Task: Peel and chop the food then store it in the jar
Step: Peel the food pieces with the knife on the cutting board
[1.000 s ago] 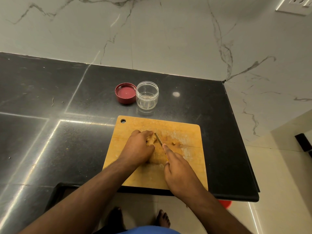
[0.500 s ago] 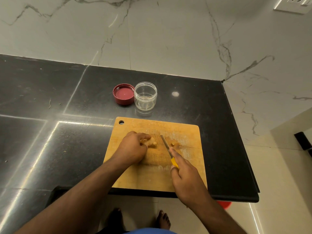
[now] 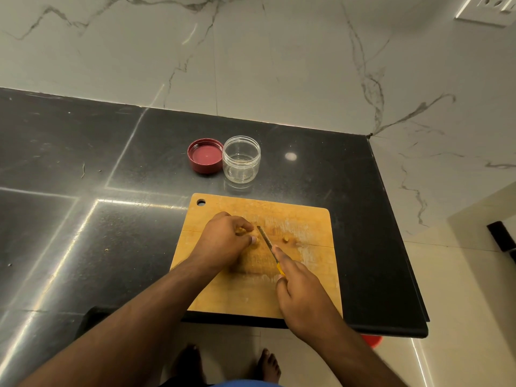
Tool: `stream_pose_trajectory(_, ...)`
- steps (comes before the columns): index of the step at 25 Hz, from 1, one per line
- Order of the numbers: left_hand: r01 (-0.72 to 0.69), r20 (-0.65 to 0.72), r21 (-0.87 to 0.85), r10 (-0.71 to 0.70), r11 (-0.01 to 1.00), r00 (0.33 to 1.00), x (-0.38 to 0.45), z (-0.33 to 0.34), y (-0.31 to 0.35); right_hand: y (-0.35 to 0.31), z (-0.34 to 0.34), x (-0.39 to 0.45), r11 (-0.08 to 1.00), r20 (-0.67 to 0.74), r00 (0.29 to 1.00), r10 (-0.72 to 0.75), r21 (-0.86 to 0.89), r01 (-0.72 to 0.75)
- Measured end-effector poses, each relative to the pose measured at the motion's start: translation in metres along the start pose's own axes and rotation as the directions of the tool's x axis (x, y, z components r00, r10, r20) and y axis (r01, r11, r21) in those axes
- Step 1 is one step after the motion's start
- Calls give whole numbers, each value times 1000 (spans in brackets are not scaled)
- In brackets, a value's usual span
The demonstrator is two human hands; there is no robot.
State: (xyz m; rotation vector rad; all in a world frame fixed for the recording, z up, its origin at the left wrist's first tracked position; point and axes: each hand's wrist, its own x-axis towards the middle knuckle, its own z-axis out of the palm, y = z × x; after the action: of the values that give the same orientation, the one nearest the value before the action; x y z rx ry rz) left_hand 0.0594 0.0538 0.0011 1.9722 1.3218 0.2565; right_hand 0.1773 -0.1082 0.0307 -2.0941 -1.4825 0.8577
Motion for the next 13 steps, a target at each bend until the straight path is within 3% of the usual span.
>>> stream_pose_trajectory(13,-27,71,34,25,999,997,6,-8,7,0,-4,22,988,95,995,9,-153,6)
